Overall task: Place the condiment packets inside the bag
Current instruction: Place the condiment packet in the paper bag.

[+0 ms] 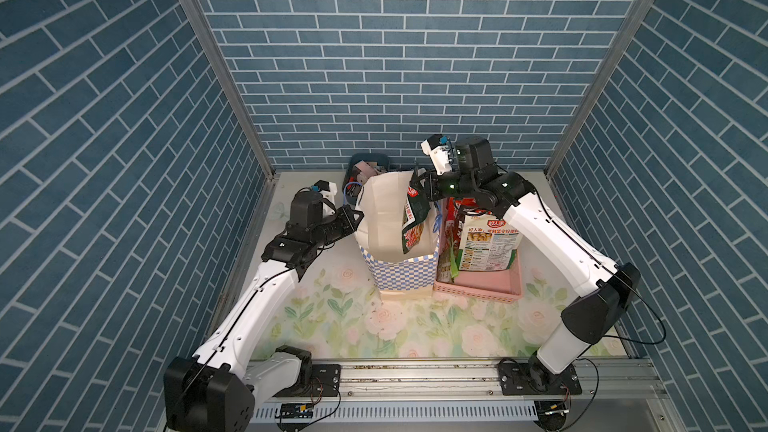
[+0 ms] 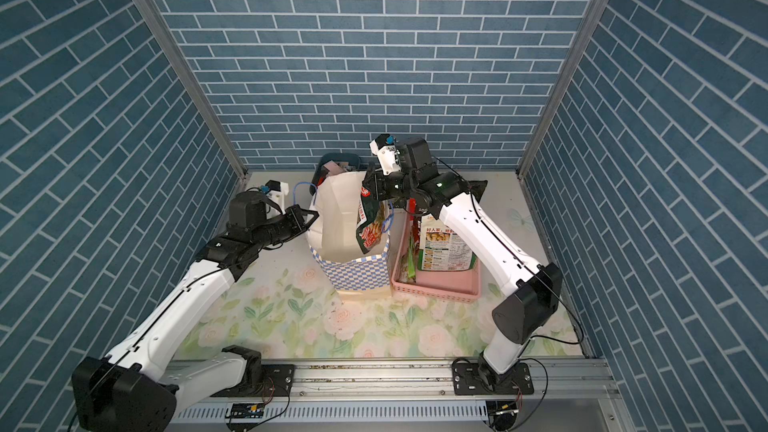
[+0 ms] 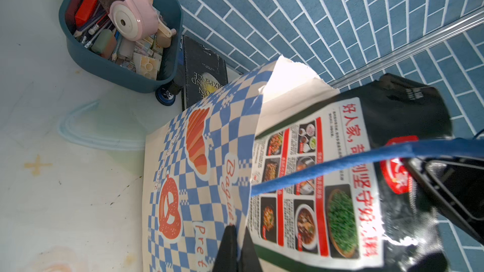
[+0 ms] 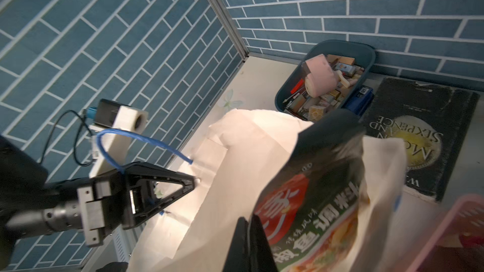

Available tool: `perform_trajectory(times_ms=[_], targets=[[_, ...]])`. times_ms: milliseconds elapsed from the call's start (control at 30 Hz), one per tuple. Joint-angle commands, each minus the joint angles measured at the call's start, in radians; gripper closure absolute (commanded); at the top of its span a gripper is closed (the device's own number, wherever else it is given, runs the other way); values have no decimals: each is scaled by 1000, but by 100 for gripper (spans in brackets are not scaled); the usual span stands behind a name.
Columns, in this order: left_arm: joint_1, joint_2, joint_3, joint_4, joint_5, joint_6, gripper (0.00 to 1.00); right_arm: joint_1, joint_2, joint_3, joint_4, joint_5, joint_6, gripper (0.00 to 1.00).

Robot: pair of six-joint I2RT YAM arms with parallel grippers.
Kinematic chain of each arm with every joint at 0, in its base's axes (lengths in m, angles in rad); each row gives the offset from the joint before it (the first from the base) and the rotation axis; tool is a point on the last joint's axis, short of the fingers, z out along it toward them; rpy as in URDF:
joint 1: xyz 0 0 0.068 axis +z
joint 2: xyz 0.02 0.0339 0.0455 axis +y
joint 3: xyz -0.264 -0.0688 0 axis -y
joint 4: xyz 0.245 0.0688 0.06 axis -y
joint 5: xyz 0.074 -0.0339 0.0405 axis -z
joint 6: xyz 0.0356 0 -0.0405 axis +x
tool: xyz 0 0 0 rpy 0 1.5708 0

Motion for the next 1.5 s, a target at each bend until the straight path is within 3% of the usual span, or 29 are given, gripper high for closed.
perform_trajectory(times_ms=[0,200,500,1000,1467], targets=[[-3,12,80,-80,-26,98,100,4,18,88,-68,57,-84,100],[-3,45,187,-223,-79,210,100,3,92,203,-182,73,-105,100],[-5,96,170,-229,-31,206,100,15,121,139,-129,79,1,100],[-5,114,139,-212,-28,198,100,17,185,136,-156,132,-24,99],[-5,114,129,-200,-28,189,100,29,69,121,-95,167,-63,56]])
